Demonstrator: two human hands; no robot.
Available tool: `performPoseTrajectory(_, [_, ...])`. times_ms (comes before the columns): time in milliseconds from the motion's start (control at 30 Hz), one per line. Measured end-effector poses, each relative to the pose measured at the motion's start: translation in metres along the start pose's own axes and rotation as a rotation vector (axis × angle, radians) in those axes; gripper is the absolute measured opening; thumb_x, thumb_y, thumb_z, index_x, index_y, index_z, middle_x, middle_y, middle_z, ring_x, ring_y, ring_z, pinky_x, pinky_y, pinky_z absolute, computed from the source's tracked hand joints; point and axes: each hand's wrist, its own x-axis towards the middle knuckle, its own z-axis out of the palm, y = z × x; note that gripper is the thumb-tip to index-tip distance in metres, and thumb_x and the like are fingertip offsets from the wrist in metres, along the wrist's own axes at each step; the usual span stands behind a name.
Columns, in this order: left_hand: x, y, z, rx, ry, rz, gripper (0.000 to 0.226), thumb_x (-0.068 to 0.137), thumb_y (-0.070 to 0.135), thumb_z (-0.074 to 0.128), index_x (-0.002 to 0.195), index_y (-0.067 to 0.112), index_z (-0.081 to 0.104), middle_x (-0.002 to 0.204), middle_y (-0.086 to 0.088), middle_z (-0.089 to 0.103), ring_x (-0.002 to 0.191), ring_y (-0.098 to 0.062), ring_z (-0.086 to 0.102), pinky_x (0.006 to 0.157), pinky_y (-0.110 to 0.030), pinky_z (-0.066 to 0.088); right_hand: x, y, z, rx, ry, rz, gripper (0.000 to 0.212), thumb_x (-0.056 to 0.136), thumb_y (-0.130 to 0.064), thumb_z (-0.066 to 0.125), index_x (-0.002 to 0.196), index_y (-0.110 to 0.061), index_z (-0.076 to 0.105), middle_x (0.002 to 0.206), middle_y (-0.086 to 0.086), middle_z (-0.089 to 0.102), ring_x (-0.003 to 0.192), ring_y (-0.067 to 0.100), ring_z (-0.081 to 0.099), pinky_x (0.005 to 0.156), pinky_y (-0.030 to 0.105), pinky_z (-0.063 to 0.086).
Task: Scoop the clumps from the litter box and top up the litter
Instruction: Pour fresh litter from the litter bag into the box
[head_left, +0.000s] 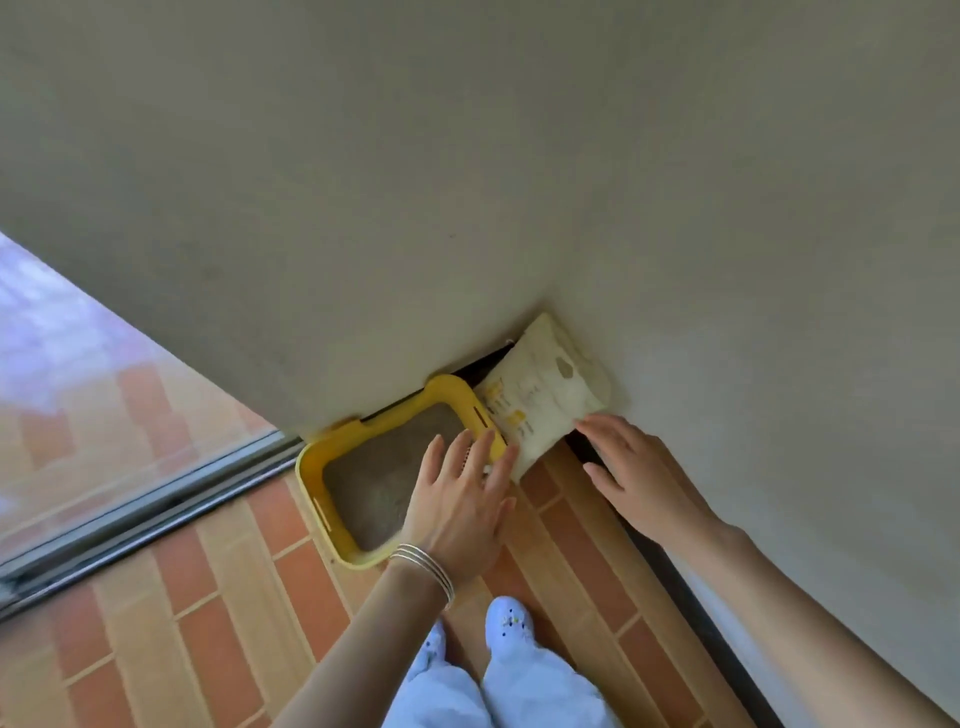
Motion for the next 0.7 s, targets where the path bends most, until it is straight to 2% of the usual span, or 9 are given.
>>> performPoseTrajectory(100, [0.029, -0.013, 0.057, 0.008, 0.001, -0.001, 0.055, 0.095, 0.041, 0.035, 0.146, 0.024, 0.023, 0.153, -0.006, 0.024, 0.139, -0.029, 0.022, 0.115, -0.048, 0.012, 0.016, 0.024, 0.046, 0.002, 0.009, 0.008, 0.043, 0.095, -0.024, 0.047, 0.137, -0.019, 0.041, 0.141, -0.003, 0.040, 0.127, 0.013, 0.040, 0.103, 0.030, 0.035])
performPoseTrajectory(267, [0.074, -0.015, 0.151, -0.067, 0.013, -0.040, 0.053, 0.091, 0.037, 0.048, 0.141, 0.021, 0.037, 0.145, -0.009, 0.039, 0.133, -0.031, 0.036, 0.111, -0.049, 0.024, 0.049, 0.073, 0.131, -0.020, 0.065, 0.022, 0.043, 0.094, -0.024, 0.049, 0.136, -0.020, 0.041, 0.139, -0.003, 0.042, 0.125, 0.013, 0.042, 0.101, 0.029, 0.035])
performPoseTrajectory(433, [0.113, -0.011, 0.239, -0.048, -0.024, -0.040, 0.055, 0.096, 0.042, 0.033, 0.146, 0.025, 0.019, 0.152, -0.005, 0.024, 0.139, -0.025, 0.022, 0.115, -0.045, 0.015, 0.069, 0.128, 0.201, 0.014, 0.113, 0.144, 0.047, 0.094, -0.022, 0.049, 0.139, -0.016, 0.039, 0.142, 0.000, 0.040, 0.130, 0.014, 0.037, 0.104, 0.033, 0.036])
performPoseTrajectory(700, [0.163, -0.002, 0.295, 0.013, -0.075, 0.042, 0.056, 0.097, 0.043, 0.029, 0.147, 0.025, 0.012, 0.153, -0.005, 0.022, 0.140, -0.024, 0.018, 0.116, -0.045, 0.013, 0.092, 0.193, 0.234, -0.030, 0.198, 0.205, 0.052, 0.091, -0.019, 0.053, 0.140, -0.013, 0.036, 0.144, 0.006, 0.037, 0.130, 0.021, 0.038, 0.104, 0.040, 0.037])
